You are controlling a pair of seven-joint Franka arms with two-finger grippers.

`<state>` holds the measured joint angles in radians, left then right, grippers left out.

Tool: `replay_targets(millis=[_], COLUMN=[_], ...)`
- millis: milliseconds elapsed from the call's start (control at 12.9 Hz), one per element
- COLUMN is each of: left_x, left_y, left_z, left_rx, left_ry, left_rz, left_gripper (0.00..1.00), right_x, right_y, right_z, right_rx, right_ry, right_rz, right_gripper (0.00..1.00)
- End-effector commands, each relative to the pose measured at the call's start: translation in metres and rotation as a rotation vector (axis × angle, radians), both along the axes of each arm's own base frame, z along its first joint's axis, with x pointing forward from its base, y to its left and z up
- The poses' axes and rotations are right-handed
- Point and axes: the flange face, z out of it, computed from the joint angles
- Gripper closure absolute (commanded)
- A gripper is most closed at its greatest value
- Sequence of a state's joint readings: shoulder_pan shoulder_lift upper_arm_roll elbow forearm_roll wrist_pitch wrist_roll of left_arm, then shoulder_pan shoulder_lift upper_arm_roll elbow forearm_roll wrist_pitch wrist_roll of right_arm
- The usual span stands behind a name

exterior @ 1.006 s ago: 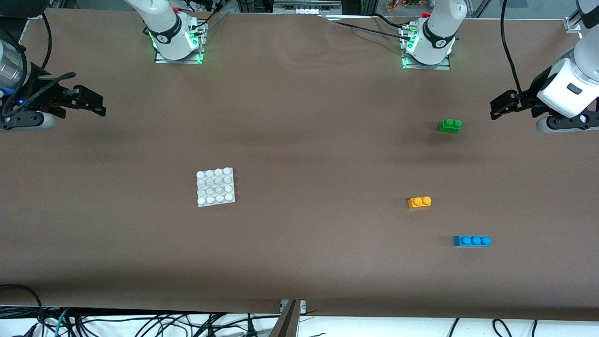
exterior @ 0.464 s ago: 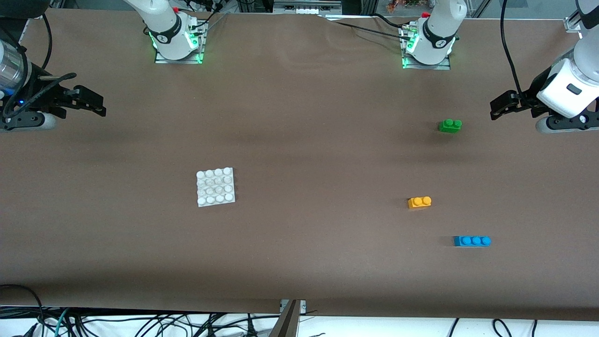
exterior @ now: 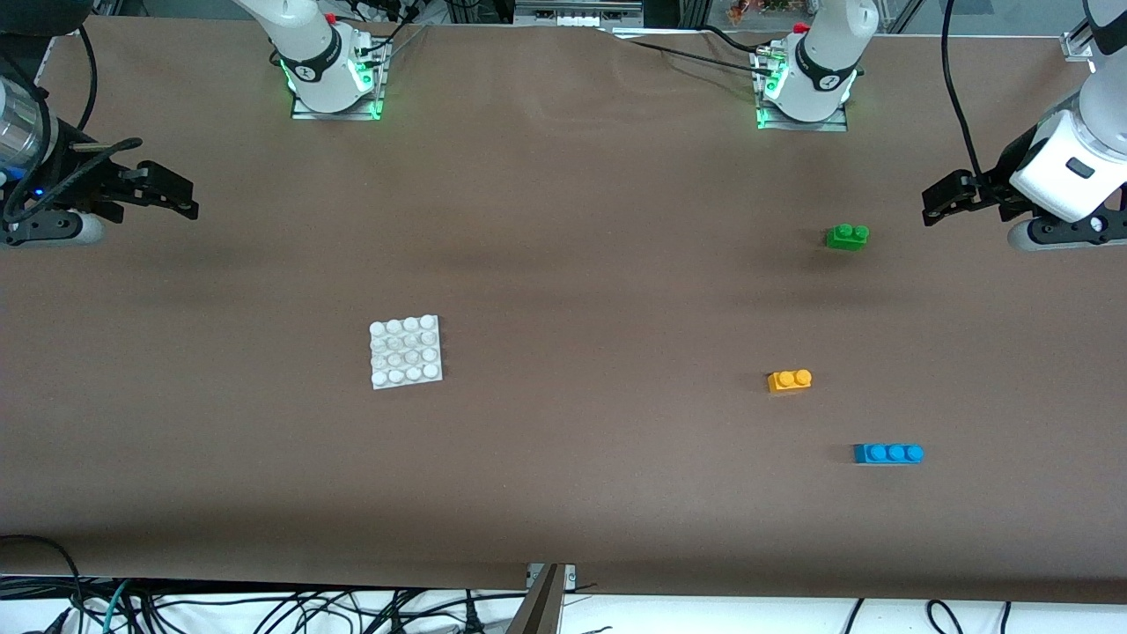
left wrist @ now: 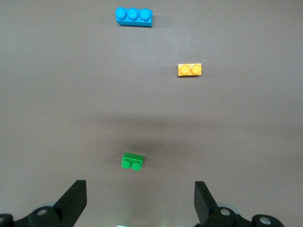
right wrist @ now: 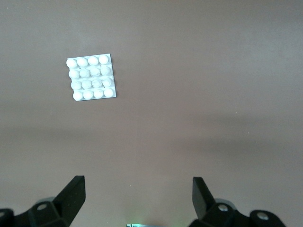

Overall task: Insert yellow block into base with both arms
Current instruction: 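Reach the right gripper down onto the white base plate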

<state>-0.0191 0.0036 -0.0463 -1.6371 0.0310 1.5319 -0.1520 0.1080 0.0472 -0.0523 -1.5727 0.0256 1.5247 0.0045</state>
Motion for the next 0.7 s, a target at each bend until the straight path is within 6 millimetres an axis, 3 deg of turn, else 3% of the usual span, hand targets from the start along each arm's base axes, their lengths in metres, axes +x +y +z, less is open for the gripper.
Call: replay_targets(millis=[0,232,464,619], left_x=[0.003,0.003,0.003,0.003], left_y=[0.0,0.0,0.0,0.0], left_z=[0.007,0.006,0.007,0.007], left_rx=[-0.026,-0.026,-0.026,-0.026], left_ry=[0.004,0.005,0.004,0.004], left_rz=[-0.014,-0.014,-0.014,-0.016], left_gripper=[0.0,0.0,0.0,0.0], right_x=[-0.001,-0.001,0.02,0.028], right_y=[0.0,0.004,0.033,0.059], right_z=[0.002,0.001,-0.037,-0.075], right_rx=[0.004,0.009,0.028,0.035], right_ry=[-0.002,-0.001,0.008,0.035], right_rz=[0.01,0.016,0.025,-0.027], right_gripper=[0.0,0.0,0.0,0.0])
